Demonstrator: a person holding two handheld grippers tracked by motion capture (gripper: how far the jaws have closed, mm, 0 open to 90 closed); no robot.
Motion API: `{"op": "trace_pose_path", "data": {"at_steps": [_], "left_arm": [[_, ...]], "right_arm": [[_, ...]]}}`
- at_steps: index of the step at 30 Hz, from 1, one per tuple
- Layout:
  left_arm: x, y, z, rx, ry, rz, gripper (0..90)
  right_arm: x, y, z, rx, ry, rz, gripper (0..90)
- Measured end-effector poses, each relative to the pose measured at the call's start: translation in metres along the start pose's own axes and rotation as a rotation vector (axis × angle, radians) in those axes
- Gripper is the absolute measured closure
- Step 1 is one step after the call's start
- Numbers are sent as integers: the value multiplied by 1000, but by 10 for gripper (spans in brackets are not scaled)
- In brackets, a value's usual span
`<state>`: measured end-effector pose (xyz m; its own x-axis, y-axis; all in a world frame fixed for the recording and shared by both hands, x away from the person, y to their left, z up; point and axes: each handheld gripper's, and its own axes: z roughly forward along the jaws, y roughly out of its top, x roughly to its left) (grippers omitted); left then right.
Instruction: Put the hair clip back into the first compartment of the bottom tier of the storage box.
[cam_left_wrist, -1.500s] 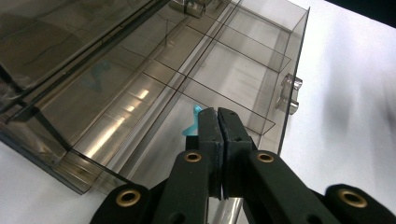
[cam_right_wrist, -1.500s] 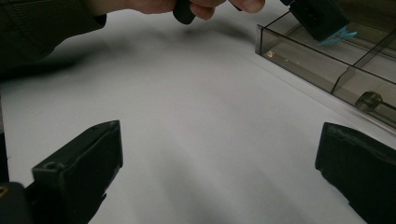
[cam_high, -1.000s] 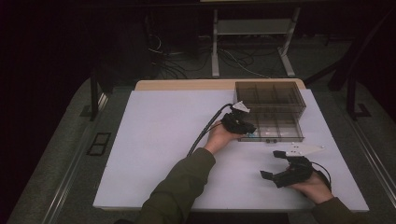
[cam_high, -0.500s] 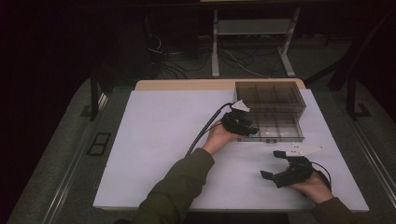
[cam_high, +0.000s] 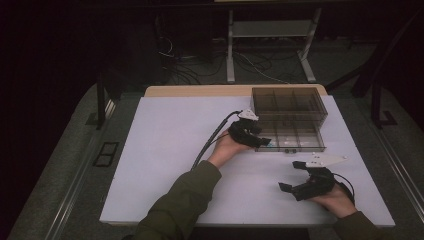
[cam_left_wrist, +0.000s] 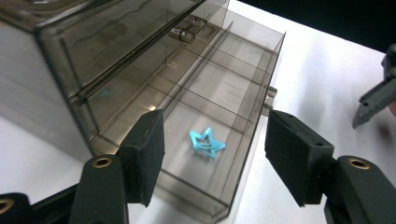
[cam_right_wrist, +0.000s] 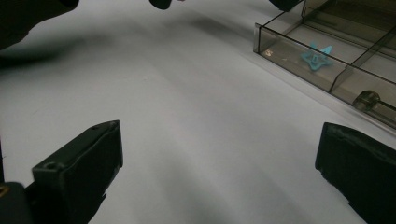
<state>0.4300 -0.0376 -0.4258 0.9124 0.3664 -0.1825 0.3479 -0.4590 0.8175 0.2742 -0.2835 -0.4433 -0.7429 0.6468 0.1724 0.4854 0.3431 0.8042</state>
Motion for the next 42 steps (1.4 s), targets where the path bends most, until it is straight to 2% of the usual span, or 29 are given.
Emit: {"op": "trace_pose_path", "data": {"at_steps": [6,9,20,33,42], "left_arm": [[1,-5,-14,-13,9,-10,333],[1,-7,-21,-38,13,-27,320],[1,-19,-40,-49,36,-41,267],[-7,-33,-62,-56,56,-31,192],[-6,-49,-81,-59,106,-53,140]], "right_arm": [[-2,0,0,-4,-2,-2,2],[-3,0,0,-5,-3,-3,2],[-3,0,0,-5,1,-5,2],[-2,-1,-1,-6,-2,-5,2],[-2,0,-1,-6,-4,-4,2]]}}
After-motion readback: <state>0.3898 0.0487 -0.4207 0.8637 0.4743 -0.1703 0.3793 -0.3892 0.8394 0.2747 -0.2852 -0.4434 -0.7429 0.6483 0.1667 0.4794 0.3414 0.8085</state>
